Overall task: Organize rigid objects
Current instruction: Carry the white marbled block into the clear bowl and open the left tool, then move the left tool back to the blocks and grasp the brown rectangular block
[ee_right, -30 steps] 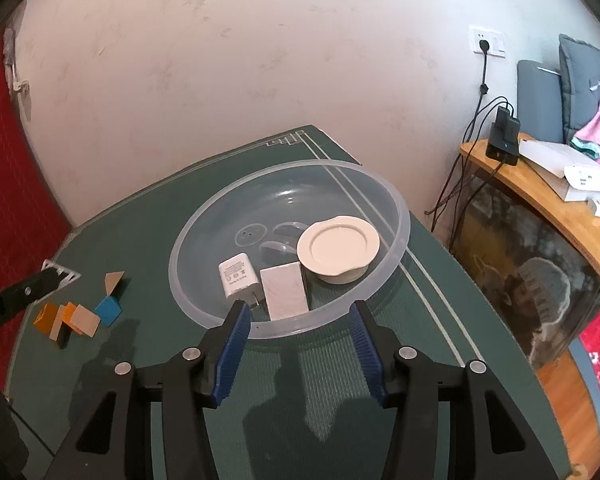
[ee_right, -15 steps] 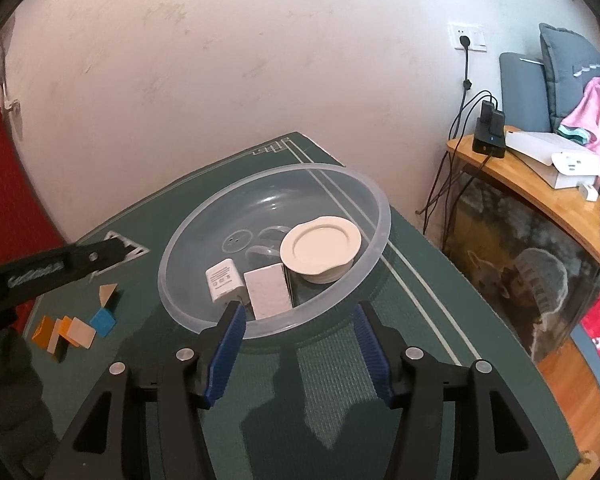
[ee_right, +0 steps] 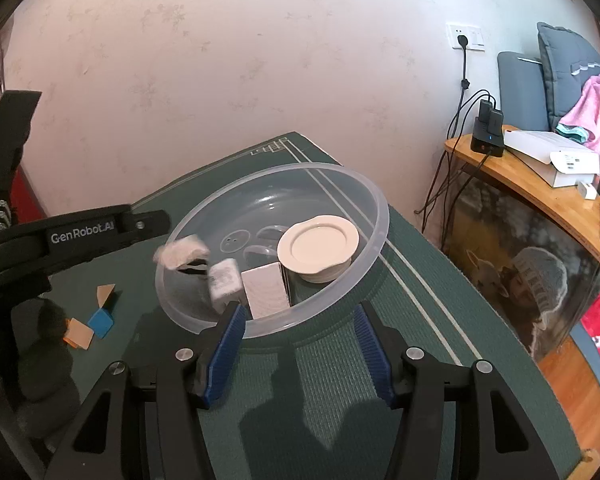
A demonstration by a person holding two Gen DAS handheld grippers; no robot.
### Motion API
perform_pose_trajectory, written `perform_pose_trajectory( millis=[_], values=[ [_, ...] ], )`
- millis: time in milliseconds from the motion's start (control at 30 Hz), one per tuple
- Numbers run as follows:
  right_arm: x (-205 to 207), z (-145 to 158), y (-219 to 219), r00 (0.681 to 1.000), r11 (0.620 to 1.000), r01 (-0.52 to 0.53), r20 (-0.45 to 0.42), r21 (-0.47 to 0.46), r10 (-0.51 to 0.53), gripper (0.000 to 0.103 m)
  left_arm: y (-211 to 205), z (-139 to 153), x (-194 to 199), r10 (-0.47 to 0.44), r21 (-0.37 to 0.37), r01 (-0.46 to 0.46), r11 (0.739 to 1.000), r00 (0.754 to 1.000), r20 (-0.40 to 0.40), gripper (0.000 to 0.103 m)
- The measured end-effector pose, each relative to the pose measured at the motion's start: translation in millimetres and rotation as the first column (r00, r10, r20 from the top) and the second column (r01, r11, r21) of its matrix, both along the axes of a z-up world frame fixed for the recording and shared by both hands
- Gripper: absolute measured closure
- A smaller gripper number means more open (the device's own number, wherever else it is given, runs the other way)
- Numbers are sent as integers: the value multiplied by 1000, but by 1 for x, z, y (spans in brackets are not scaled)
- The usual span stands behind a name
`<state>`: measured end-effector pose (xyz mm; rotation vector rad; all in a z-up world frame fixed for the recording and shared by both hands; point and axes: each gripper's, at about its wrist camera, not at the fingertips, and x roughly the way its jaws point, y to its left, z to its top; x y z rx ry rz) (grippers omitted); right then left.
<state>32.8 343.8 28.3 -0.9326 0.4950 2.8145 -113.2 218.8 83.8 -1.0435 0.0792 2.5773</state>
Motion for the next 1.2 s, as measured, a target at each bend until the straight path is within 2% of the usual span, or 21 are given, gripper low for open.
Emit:
perform_pose_trajectory(
  millis=[267,733,1200],
  values=[
    [0,0,0,1000,1000,-1,-1,0,1,43,-16,-4,1,50,-32,-50,998,999,-10,37],
    [0,2,-2,1000,1000,-17,-13,5,17,42,-31,-2,17,72,-73,-74,995,997,-38,36],
    [3,5,-11,997,998,-66,-35,23,67,39,-88,-4,27,181,-61,-183,981,983,-26,37]
  ],
)
